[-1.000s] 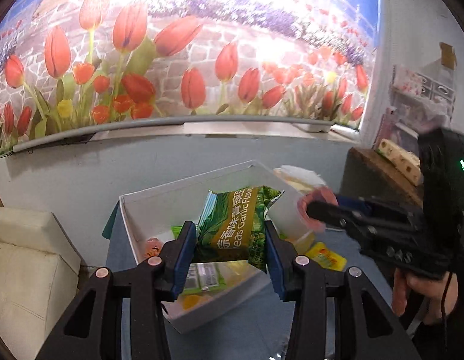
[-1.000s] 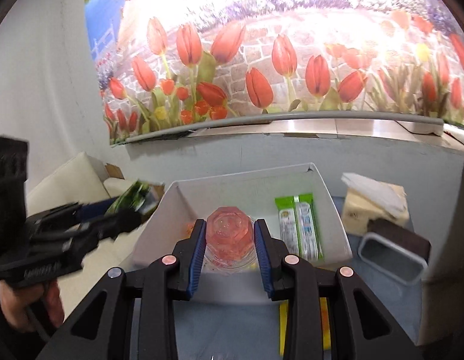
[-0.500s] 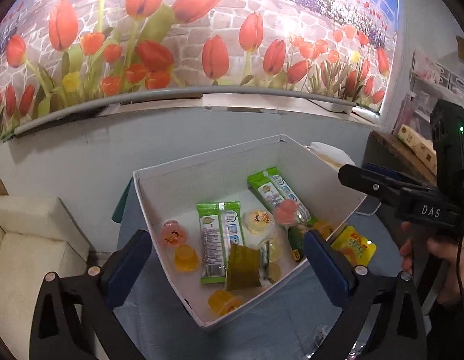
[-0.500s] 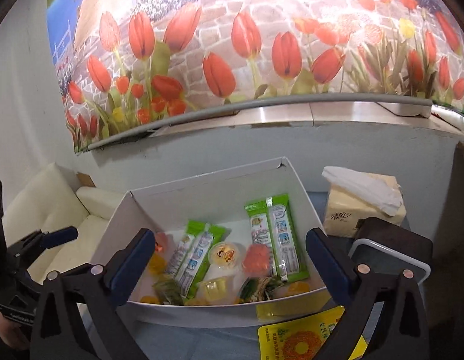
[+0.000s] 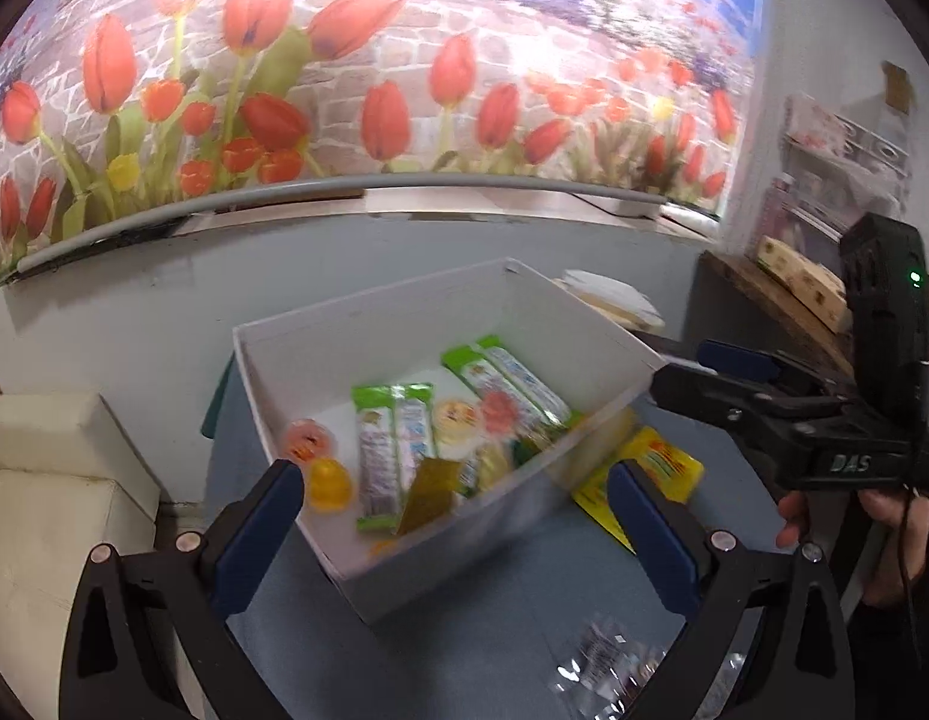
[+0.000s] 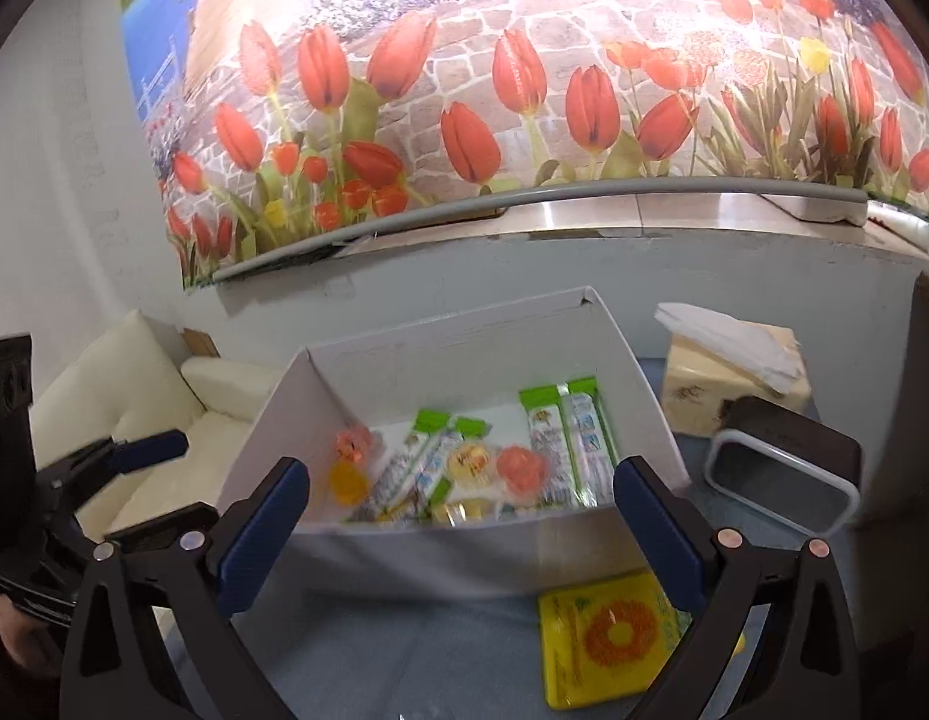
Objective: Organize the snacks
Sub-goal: 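Grasp the yellow snack bag by its edge with the right tool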
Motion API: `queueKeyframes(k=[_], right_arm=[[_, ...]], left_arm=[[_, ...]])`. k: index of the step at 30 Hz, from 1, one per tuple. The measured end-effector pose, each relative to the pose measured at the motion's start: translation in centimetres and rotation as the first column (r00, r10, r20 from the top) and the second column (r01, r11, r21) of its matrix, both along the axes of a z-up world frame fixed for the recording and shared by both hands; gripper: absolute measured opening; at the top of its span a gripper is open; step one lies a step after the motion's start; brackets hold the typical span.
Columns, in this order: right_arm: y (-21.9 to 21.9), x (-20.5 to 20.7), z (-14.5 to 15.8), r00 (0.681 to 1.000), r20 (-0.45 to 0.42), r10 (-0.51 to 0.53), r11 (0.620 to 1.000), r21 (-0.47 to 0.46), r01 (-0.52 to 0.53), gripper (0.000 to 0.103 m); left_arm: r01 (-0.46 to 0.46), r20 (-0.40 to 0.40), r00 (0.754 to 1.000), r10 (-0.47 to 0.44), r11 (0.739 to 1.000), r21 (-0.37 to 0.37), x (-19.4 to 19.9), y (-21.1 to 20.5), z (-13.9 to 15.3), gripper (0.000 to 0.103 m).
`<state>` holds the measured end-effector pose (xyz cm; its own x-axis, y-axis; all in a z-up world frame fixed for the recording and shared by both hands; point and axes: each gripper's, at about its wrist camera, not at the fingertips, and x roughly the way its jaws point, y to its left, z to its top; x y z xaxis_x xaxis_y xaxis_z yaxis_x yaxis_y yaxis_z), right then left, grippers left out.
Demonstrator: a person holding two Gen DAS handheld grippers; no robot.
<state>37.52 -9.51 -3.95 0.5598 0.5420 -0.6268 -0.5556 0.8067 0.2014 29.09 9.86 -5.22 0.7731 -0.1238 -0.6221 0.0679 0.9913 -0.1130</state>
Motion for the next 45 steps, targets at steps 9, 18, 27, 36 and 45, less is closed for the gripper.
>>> queueKeyframes(k=[9, 18, 27, 36, 45], right_arm=[[-5.7, -7.0, -2.5, 0.998, -0.059, -0.016, 1.000, 0.000, 0.016, 0.103], [-9.3, -7.7, -7.2, 0.986, -0.147, -0.081, 0.996, -0.051, 0.074, 0.103], [-10.4, -0.4, -11.9, 0.930, -0.306, -0.204, 0.977, -0.005, 0.213, 0.103], [-10.2, 3.0, -13.0, 0.908, -0.366, -0.205, 0.958, 0.114, 0.263, 0.103], [-8.3, 3.6, -13.2, 0.914, -0.344, -0.215, 0.963, 0.078, 0.256, 0.073]], left_arm=[[0.070, -0.002, 0.998, -0.070, 0.996, -0.056, -7.1, -5.0, -2.8, 0.103], [0.115, -0.055, 0.991, -0.122, 0.987, -0.113, -12.1, -8.4, -6.3, 0.103], [0.117, -0.085, 0.988, -0.126, 0.987, -0.107, -13.0, -9.0, -7.6, 0.103], [0.124, -0.089, 0.987, -0.135, 0.985, -0.124, -12.4, -8.2, -7.9, 0.103], [0.119, -0.103, 0.986, -0.133, 0.984, -0.129, -12.0, -8.1, -8.7, 0.103]])
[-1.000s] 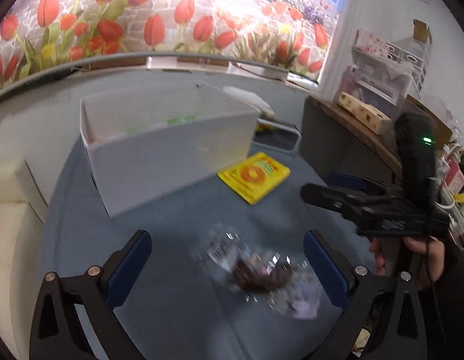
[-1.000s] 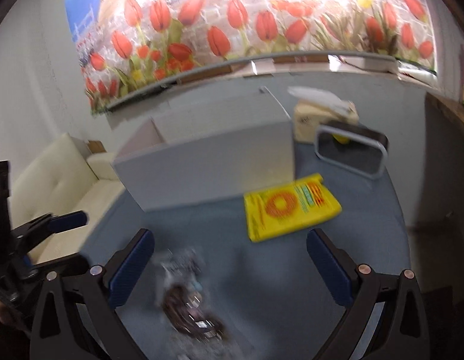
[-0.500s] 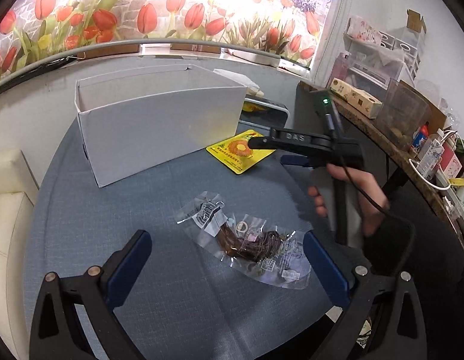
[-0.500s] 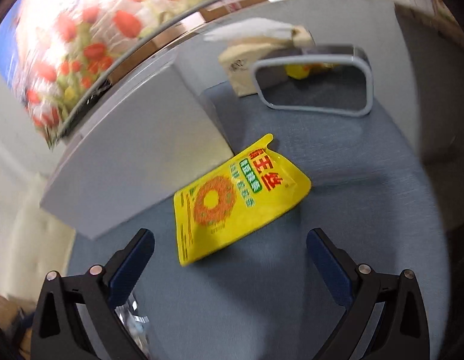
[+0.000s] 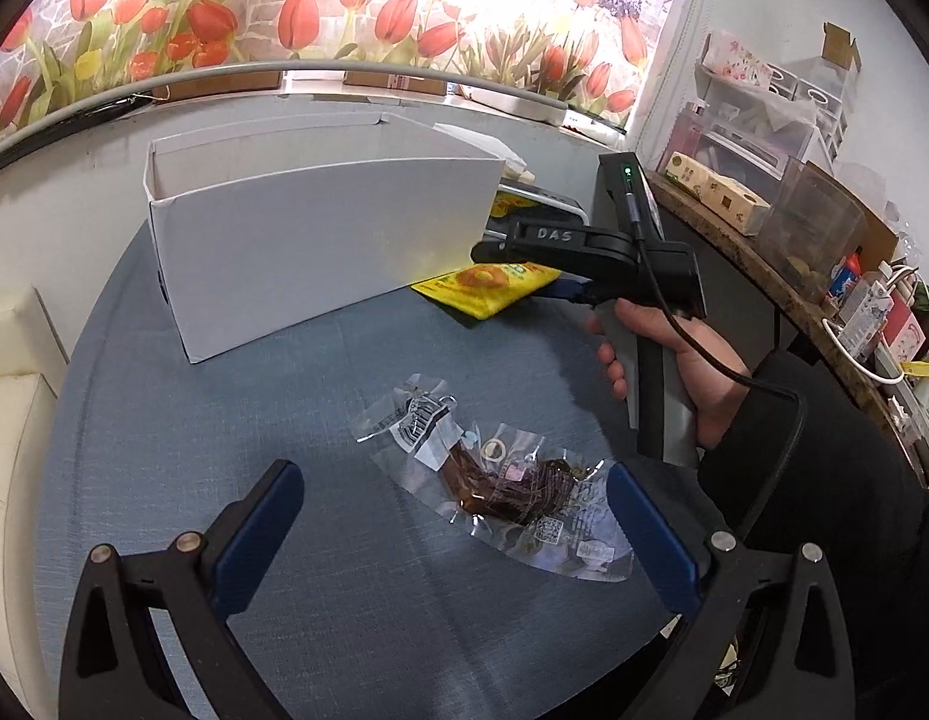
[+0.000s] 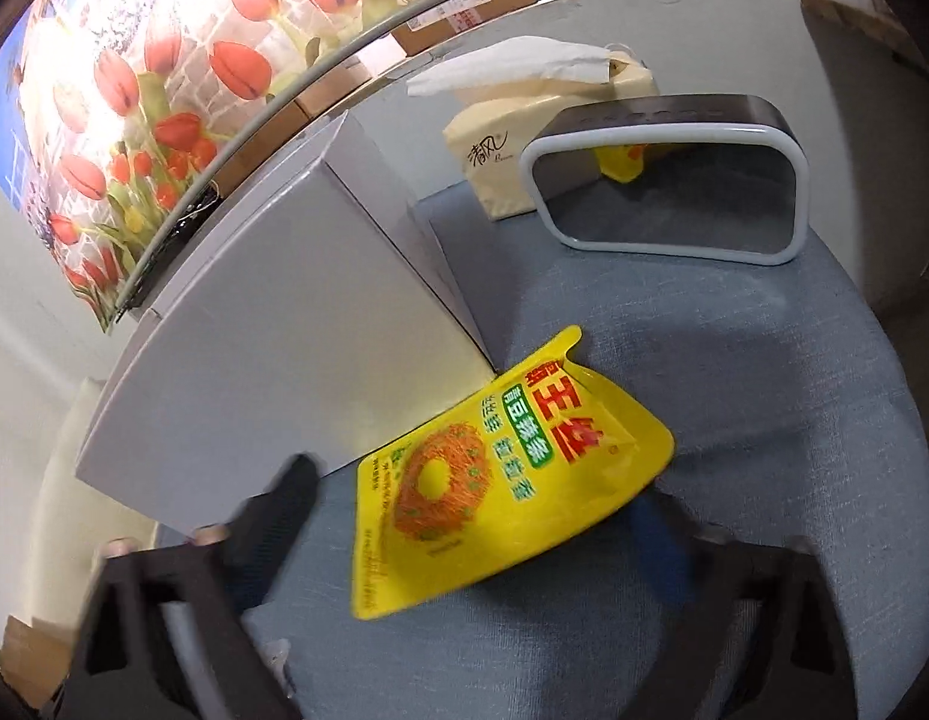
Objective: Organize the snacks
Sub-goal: 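Grasp the yellow snack bag by its edge with the right tool, then grasp the clear bag of dark snacks with the left tool while the right tool holds the yellow bag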
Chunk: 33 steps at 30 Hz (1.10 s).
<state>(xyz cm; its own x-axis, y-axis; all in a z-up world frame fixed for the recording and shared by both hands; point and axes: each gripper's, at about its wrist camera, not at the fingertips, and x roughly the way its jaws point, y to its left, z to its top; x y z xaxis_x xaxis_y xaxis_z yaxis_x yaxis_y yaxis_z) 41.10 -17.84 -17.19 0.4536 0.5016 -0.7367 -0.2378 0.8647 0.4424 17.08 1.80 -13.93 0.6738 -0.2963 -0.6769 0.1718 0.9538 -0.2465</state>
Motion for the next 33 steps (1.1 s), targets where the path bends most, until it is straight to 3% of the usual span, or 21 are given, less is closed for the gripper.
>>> queueKeyframes(k=[1, 5, 10, 14, 22, 29, 33], right_arm=[[0.0, 0.1, -0.2, 1.000, -0.014, -0.010, 1.000, -0.005, 0.010, 0.059], [-0.2, 0.3, -0.8, 0.999, -0.038, -0.017, 0.999, 0.045, 0.018, 0.040], [-0.9, -0.2, -0.4, 1.000, 0.002, -0.022, 0.995, 0.097, 0.022, 0.029], [-1.2, -1.1, 1.2, 0.998, 0.061, -0.002, 0.997, 0.077, -0.003, 0.020], [-1.1, -3.2, 4.8, 0.983, 0.171, 0.068, 0.997, -0.050, -0.060, 0.015], [-2.6, -7.1, 10.2, 0.941, 0.310, 0.137, 0.986, -0.134, -0.100, 0.014], [-5.1, -9.9, 12.8, 0.924, 0.353, 0.148, 0.987, -0.110, -0.116, 0.014]], left_arm=[[0.001, -0.002, 1.000, -0.001, 1.000, -0.001, 0.1, 0.0, -0.1, 0.103], [-0.003, -0.006, 1.000, 0.003, 1.000, -0.003, 0.2, 0.2, -0.2, 0.103], [-0.008, -0.010, 1.000, 0.008, 1.000, 0.004, 0.0, 0.2, -0.5, 0.103], [-0.010, -0.013, 1.000, 0.010, 1.000, 0.008, 0.1, 0.2, -0.7, 0.103], [0.001, -0.020, 1.000, -0.001, 1.000, 0.015, 1.0, -0.9, -1.0, 0.103], [-0.018, -0.025, 1.000, 0.018, 1.000, 0.020, 2.4, -1.8, -0.9, 0.103], [-0.078, -0.061, 0.995, 0.078, 0.997, 0.003, 3.3, -2.1, -1.5, 0.103]])
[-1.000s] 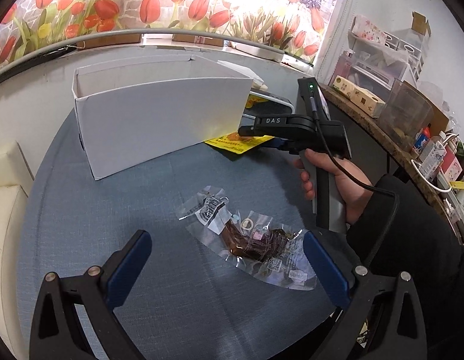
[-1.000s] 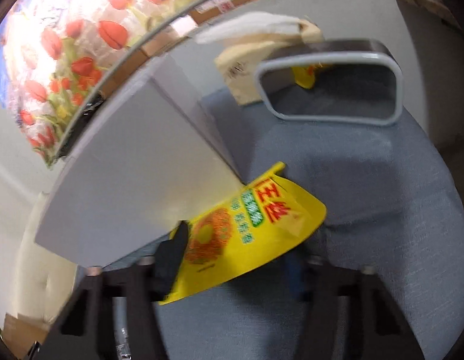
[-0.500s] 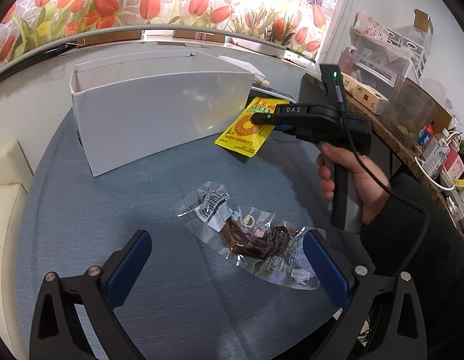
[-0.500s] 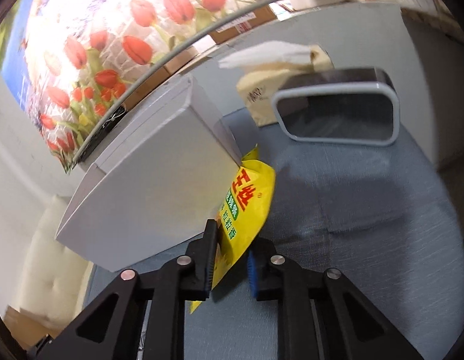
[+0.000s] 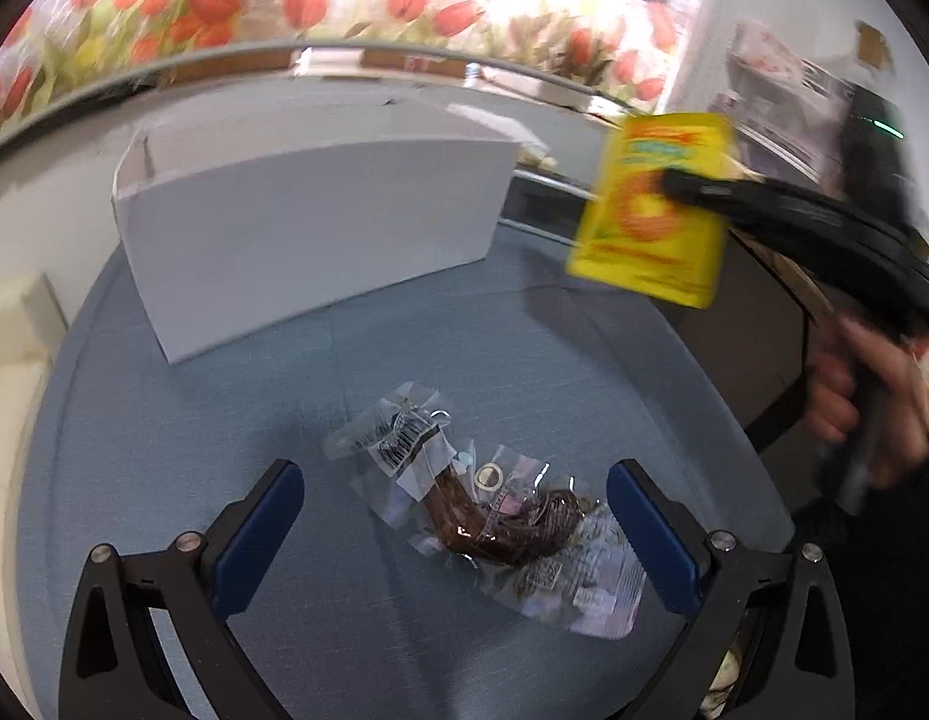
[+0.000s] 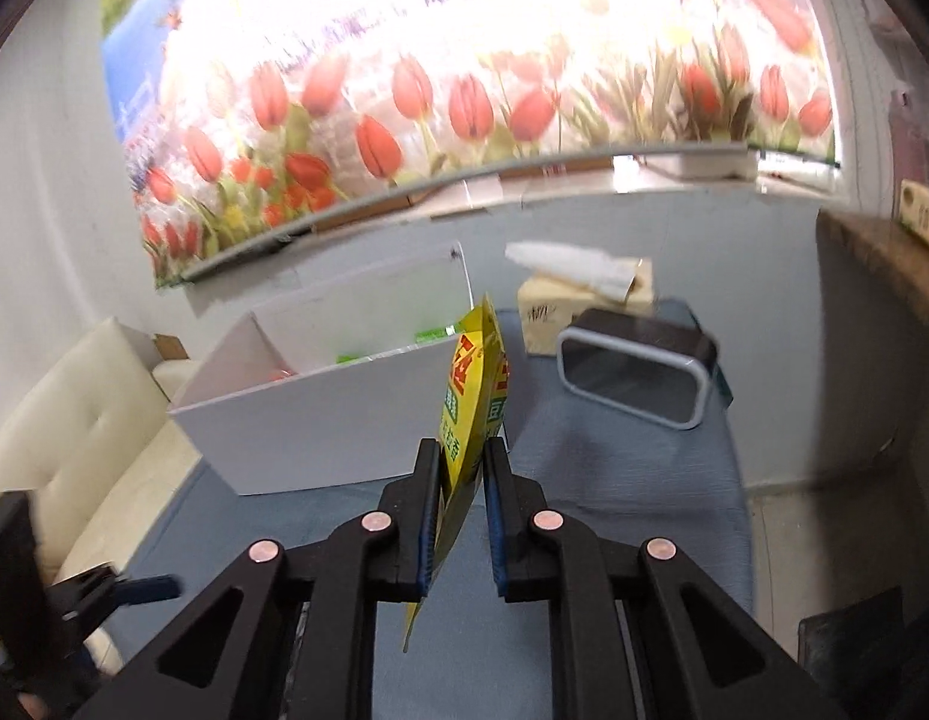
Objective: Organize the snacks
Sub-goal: 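Grasp the clear bag of dark snacks with the left tool while the right tool holds the yellow bag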
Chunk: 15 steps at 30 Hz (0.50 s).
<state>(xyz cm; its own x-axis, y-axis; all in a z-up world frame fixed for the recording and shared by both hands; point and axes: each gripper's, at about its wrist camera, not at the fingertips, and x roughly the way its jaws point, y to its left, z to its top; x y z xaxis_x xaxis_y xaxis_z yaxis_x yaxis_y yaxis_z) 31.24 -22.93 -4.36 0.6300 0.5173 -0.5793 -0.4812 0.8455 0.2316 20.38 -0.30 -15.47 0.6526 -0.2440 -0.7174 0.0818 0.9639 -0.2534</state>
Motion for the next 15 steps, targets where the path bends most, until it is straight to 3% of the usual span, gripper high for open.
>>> queueKeyframes(k=[3, 4, 10, 15], right_arm=[[-1.3, -2.5, 1.2, 0.999, 0.033, 0.009, 1.000, 0.014, -0.009, 0.014], [-1.8, -3.3, 1.3, 0.999, 0.039, 0.013, 1.000, 0.017, -0.014, 0.014], [-3.1, -6.8, 1.2, 0.998, 0.049, 0.039, 0.999, 0.026, -0.040, 0.014], [-3.4, -8.4, 0.9, 0.997, 0.048, 0.052, 0.998, 0.037, -0.054, 0.014]], left_arm=[[-0.083, -0.084, 0.994, 0.074, 0.991, -0.106, 0.6, 0.1, -1.6, 0.103], [-0.108, -0.104, 0.990, 0.097, 0.988, -0.107, 0.6, 0.0, -2.0, 0.103], [-0.202, -0.180, 0.963, 0.200, 0.979, 0.011, 1.4, -2.6, -4.7, 0.103], [-0.233, -0.141, 0.954, 0.264, 0.951, 0.205, 3.1, -5.9, -5.7, 0.103]])
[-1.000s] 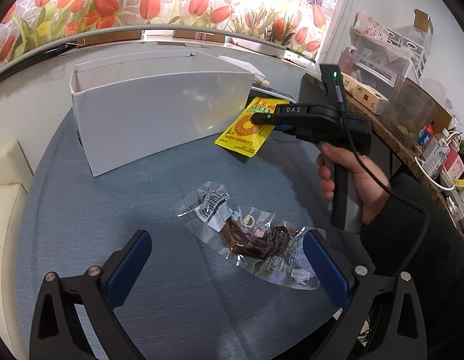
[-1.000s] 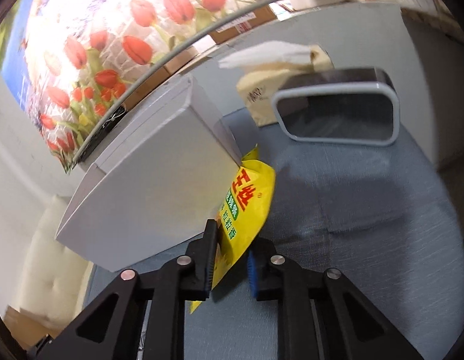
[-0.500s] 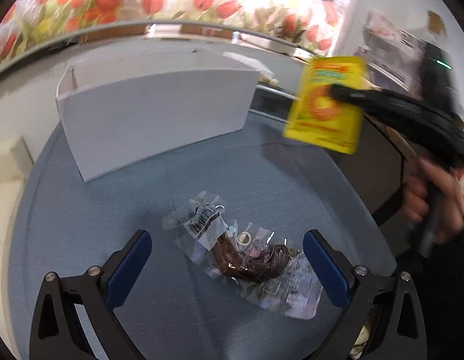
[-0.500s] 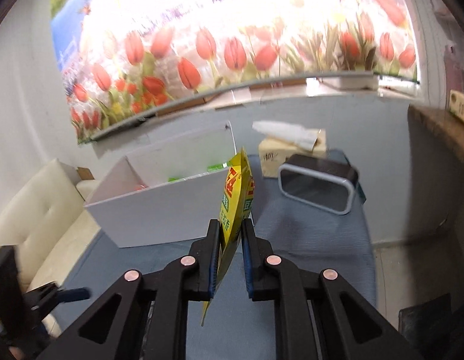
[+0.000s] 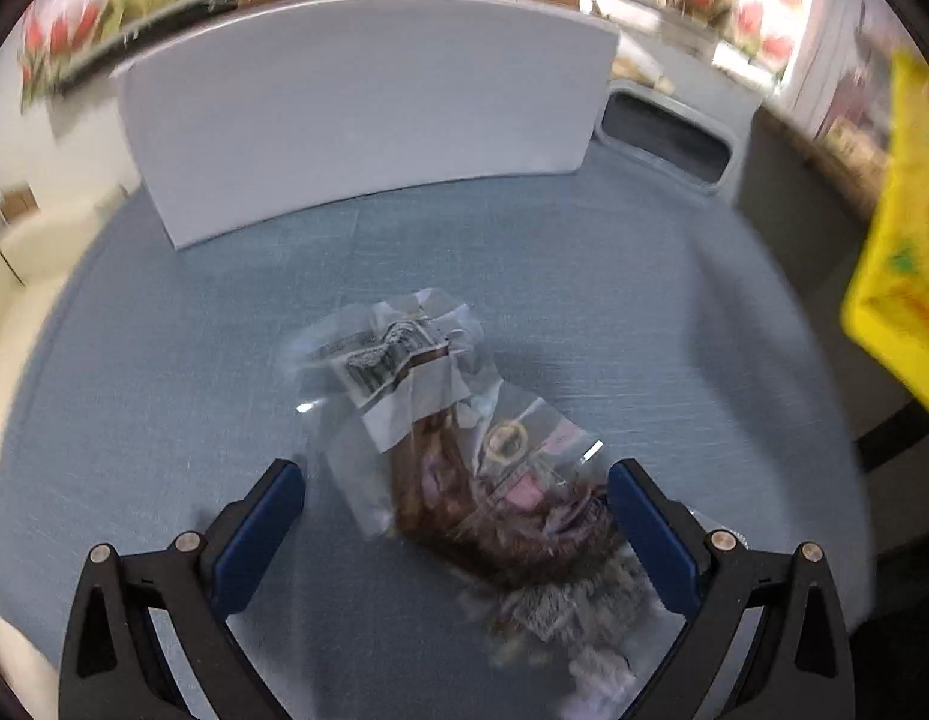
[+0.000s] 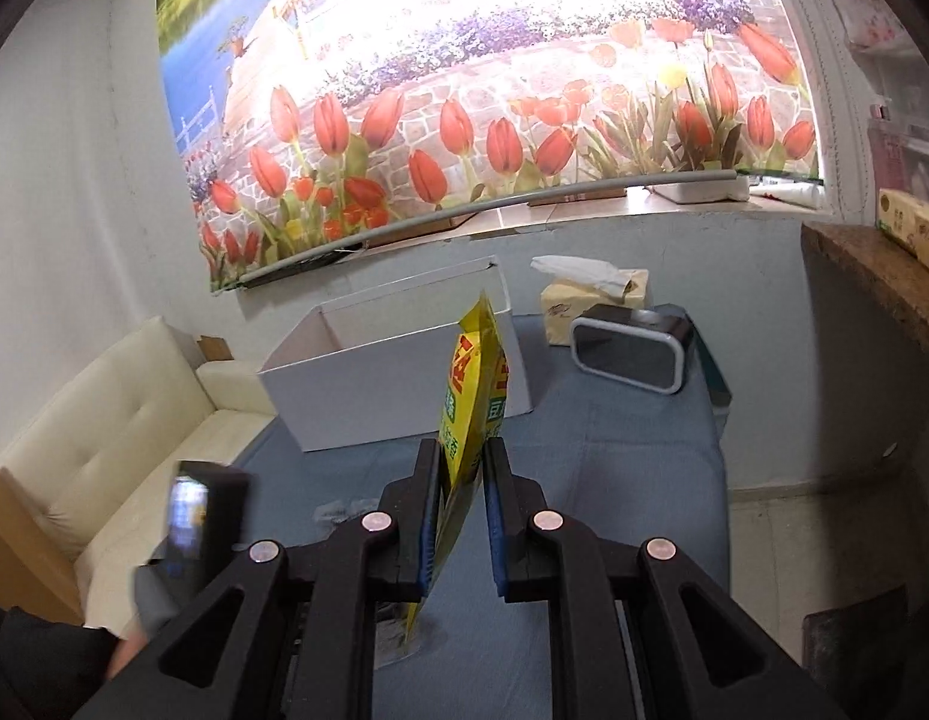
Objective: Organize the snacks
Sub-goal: 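Grasp the clear bag of dark snacks with the left tool while the right tool holds the yellow bag, then carry both bags over the white box and open both tools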
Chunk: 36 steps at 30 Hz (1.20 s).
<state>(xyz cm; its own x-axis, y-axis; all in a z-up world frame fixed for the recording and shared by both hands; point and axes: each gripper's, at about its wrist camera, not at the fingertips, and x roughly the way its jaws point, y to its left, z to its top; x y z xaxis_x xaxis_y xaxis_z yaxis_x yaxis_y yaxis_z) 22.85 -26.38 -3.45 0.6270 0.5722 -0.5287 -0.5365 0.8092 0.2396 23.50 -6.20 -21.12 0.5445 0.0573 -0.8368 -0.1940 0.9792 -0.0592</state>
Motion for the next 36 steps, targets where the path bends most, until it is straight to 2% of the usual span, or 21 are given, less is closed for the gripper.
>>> queueKeyframes(k=[5, 6, 8, 9, 14, 19, 28, 36], right_arm=[[-0.5, -1.2, 0.1, 1.000, 0.013, 0.004, 1.000, 0.011, -0.004, 0.014], [-0.7, -1.4, 0.2, 1.000, 0.016, 0.002, 1.000, 0.011, -0.002, 0.014], [-1.0, -1.7, 0.2, 1.000, 0.018, 0.003, 1.000, 0.015, -0.004, 0.014], [-1.1, -1.8, 0.1, 1.000, 0.019, 0.001, 1.000, 0.015, -0.001, 0.014], [-1.7, -2.1, 0.2, 1.000, 0.018, -0.006, 1.000, 0.028, 0.005, 0.014], [-1.5, -2.4, 0.0, 1.000, 0.017, -0.005, 1.000, 0.024, 0.005, 0.014], [-1.0, -2.6, 0.2, 1.000, 0.028, -0.003, 1.000, 0.018, 0.003, 0.014], [0.2, -2.8, 0.8, 0.999, 0.046, 0.001, 1.000, 0.014, -0.002, 0.014]], left_arm=[[-0.018, 0.016, 1.000, 0.018, 0.999, 0.028, 0.5, -1.5, -0.4, 0.101], [-0.005, 0.031, 1.000, 0.005, 1.000, 0.023, 0.5, -1.6, -0.3, 0.093], [0.010, 0.067, 0.998, -0.010, 1.000, 0.007, 0.2, -1.7, 0.4, 0.064], [0.002, 0.070, 0.998, -0.003, 1.000, 0.011, 0.2, -1.5, 0.7, 0.054], [0.052, 0.073, 0.996, -0.052, 0.999, 0.002, 0.3, -1.7, 1.5, 0.047], [0.113, 0.127, 0.985, -0.120, 0.992, 0.059, -0.5, -2.5, 3.6, 0.032], [0.177, 0.189, 0.962, -0.197, 0.977, 0.119, -1.4, -2.9, 6.9, 0.020], [0.208, 0.256, 0.934, -0.248, 0.963, 0.173, -3.2, -2.0, 10.2, 0.020]])
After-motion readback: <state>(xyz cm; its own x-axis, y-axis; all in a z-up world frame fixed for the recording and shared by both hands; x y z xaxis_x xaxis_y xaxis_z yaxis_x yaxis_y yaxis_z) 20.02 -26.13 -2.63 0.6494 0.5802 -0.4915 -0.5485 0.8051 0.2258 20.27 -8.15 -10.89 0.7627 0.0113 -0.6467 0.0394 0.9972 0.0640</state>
